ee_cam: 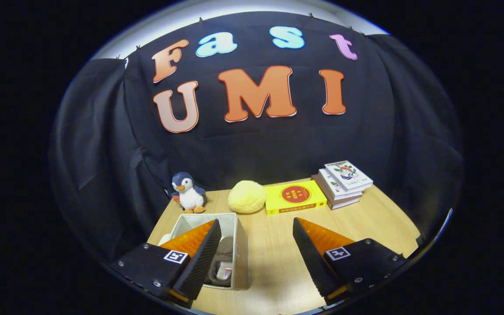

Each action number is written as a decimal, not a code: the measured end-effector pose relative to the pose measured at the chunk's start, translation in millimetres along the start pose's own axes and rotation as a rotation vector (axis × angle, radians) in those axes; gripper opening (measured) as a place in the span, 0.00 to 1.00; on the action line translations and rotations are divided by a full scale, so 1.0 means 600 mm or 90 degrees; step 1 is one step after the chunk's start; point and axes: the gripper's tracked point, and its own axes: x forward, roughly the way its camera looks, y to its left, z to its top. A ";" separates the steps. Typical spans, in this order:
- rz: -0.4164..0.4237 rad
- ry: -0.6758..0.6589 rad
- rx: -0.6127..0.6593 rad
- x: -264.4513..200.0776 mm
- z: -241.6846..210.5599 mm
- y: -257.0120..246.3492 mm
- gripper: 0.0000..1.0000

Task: Open the storage box then place both shoes into the box .Put the left shoe in first, then the right shoe, with the right side of both shoes facing outward in a uniform manner.

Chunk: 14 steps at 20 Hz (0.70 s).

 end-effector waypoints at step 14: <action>-0.033 -0.100 -0.012 -0.012 0.061 -0.033 0.98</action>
